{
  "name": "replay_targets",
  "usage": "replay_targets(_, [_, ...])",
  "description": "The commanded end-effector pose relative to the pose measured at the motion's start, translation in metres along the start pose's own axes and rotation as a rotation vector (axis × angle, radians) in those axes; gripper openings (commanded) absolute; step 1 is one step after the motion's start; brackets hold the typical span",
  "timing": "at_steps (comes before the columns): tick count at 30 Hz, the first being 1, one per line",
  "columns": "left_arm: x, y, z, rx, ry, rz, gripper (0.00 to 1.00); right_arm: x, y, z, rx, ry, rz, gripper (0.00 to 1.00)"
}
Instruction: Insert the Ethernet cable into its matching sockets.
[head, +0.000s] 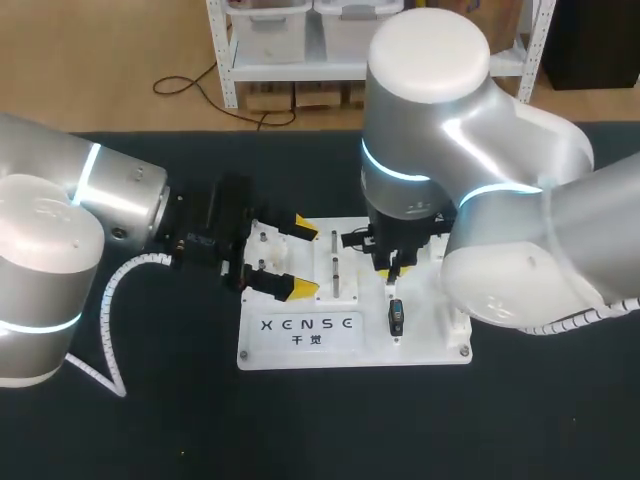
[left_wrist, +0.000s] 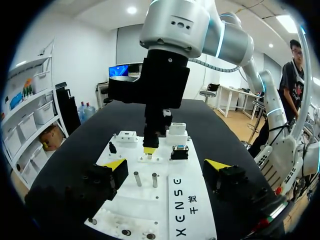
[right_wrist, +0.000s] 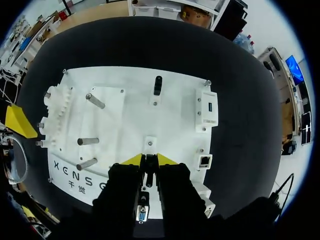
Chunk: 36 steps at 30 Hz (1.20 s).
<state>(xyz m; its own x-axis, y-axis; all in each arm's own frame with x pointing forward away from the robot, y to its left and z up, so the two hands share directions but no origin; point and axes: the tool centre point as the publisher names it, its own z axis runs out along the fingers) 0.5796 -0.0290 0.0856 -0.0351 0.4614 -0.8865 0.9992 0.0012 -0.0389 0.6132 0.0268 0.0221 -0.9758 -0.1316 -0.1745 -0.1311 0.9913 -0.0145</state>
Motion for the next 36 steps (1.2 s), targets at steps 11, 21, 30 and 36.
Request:
replay_targets(11, [0.002,0.000,0.000,-0.001,-0.005,0.002,1.00,-0.005,-0.024,-0.035,-0.028,0.011,-0.013,0.00])
replay_targets(21, [0.002,0.000,0.000,-0.001,-0.005,0.002,1.00,-0.002,-0.059,-0.032,0.016,0.032,0.025,0.00])
replay_targets(30, [0.002,0.000,0.000,-0.001,-0.005,0.002,1.00,0.003,-0.070,-0.026,0.034,0.044,0.040,0.00])
replay_targets(36, [0.002,0.000,0.000,-0.001,-0.005,0.002,1.00,0.009,-0.071,-0.021,0.042,0.058,0.033,0.00])
